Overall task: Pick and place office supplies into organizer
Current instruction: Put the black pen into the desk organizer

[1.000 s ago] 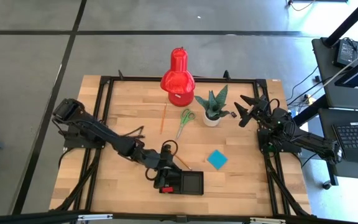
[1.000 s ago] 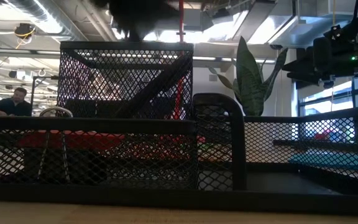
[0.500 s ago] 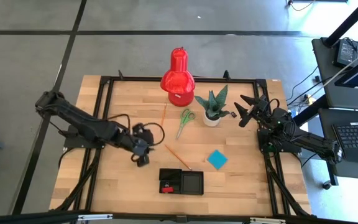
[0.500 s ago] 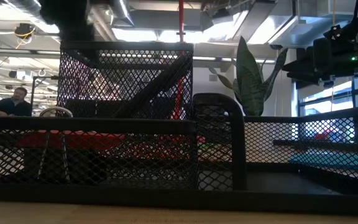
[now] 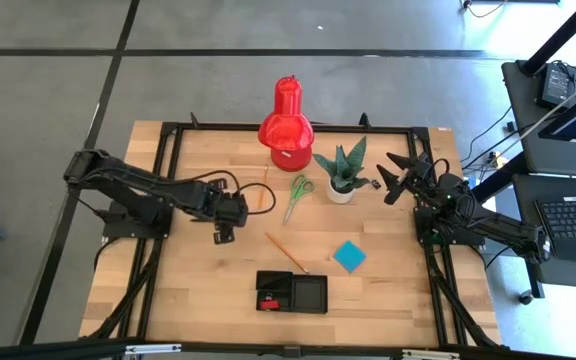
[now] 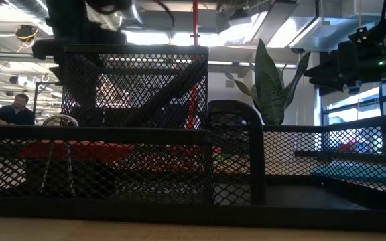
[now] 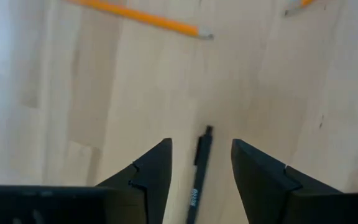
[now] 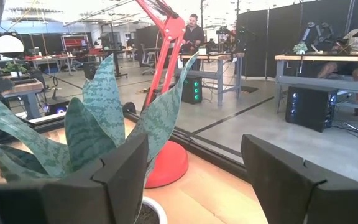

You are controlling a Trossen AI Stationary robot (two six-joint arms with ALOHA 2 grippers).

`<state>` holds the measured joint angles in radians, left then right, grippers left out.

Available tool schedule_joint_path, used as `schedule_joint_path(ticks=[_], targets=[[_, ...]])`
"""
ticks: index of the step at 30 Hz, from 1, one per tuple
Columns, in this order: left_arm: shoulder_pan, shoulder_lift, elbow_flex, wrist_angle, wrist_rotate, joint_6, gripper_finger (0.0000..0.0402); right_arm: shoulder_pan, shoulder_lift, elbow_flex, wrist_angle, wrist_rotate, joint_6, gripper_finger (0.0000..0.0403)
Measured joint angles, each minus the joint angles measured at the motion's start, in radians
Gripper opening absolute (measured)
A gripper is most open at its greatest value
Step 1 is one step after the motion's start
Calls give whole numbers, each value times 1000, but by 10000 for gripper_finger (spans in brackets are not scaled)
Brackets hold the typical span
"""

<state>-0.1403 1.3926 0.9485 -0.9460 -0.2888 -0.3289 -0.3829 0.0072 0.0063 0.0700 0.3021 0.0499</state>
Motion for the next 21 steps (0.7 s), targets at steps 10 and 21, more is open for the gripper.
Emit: schedule_joint_path(ticks=[10, 21], targets=[[81, 40, -111, 12, 93, 42, 154, 0, 39, 0, -2, -1, -7, 260], [136, 40, -224, 277, 161, 149, 146, 0, 65, 0, -1, -1, -27, 260]])
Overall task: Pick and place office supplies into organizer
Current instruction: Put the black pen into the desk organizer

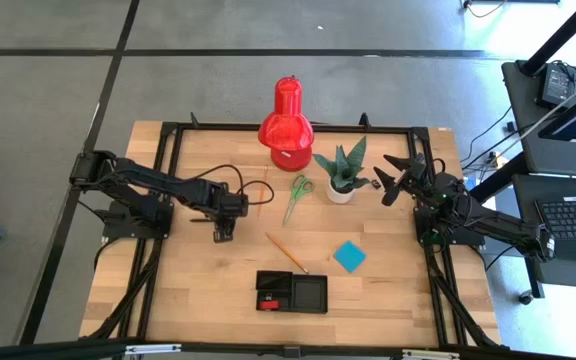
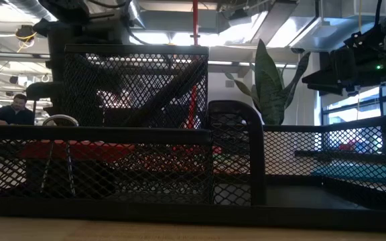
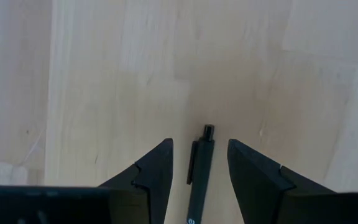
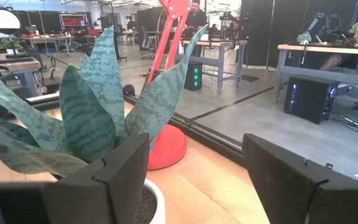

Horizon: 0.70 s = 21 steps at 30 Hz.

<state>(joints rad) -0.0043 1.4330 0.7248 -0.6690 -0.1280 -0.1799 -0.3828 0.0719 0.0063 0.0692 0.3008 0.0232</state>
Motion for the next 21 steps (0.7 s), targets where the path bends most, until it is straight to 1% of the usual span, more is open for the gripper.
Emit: schedule_joint_path(ticks=[5, 10, 14, 21], targets=[[20, 0, -1, -12, 2, 1, 145, 0, 0, 0, 0, 0, -3, 260], [43, 0, -1, -8, 43, 8, 145, 0, 0, 0, 0, 0, -6, 260], [47, 4, -1, -7, 45, 19, 144, 0, 0, 0, 0, 0, -6, 260], [46, 70, -1, -3, 70, 30, 143, 0, 0, 0, 0, 0, -6, 260]])
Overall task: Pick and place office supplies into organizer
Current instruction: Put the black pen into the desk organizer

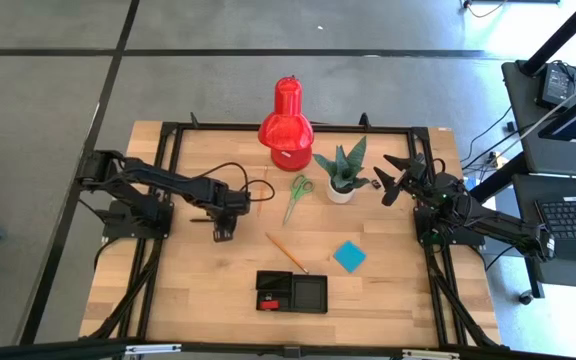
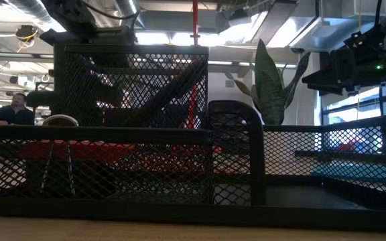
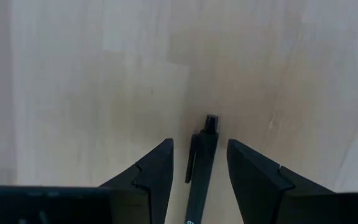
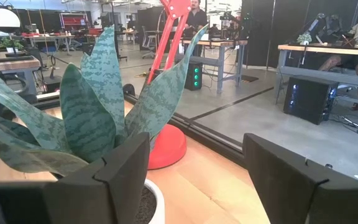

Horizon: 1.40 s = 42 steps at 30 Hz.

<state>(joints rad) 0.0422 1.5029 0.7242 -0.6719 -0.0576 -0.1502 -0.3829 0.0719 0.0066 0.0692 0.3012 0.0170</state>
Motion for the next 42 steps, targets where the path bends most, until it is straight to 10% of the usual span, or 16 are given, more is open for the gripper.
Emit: schedule_joint_path(ticks=[42], targets=[[-12, -29, -9, 0, 24, -86, 43, 0, 0, 0, 0, 0, 0, 260]])
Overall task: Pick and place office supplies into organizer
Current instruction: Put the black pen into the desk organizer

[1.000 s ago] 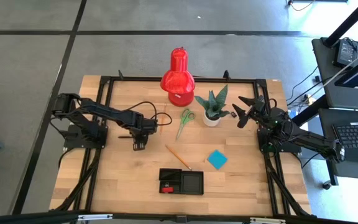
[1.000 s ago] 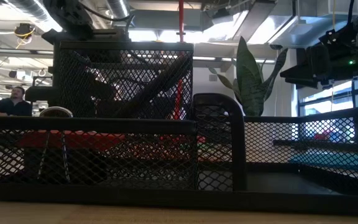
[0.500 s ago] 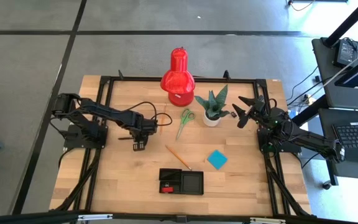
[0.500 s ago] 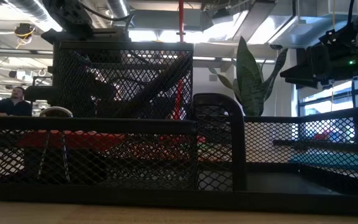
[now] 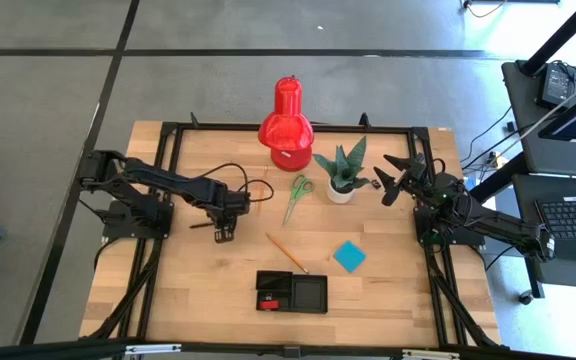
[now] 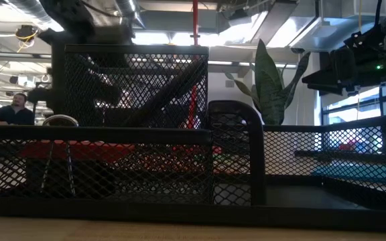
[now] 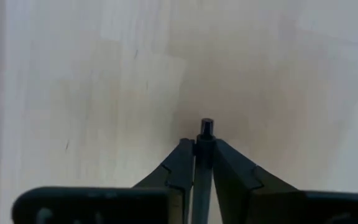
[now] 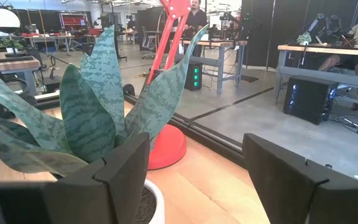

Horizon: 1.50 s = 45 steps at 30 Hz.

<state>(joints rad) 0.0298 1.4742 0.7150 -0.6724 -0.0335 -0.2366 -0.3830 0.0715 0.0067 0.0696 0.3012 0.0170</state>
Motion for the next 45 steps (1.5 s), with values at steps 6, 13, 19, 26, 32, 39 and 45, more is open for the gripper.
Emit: schedule_joint_path(ticks=[6, 13, 19, 26, 32, 39, 45], targets=[[-46, -143, 3, 22, 74, -120, 43, 0, 0, 0, 0, 0, 1, 260], [-128, -281, 5, 269, 131, -209, 42, 0, 0, 0, 0, 0, 5, 260], [-188, -338, 8, 595, 123, -163, 42, 0, 0, 0, 0, 0, 6, 260], [-220, -324, 8, 884, 114, -95, 42, 0, 0, 0, 0, 0, 7, 260], [-246, -244, 10, 1048, 105, -93, 42, 0, 0, 0, 0, 0, 7, 260], [-287, -106, 10, 1250, 168, -149, 42, 0, 0, 0, 0, 0, 8, 260], [-315, -36, 10, 1258, 164, -169, 42, 0, 0, 0, 0, 0, 8, 260]])
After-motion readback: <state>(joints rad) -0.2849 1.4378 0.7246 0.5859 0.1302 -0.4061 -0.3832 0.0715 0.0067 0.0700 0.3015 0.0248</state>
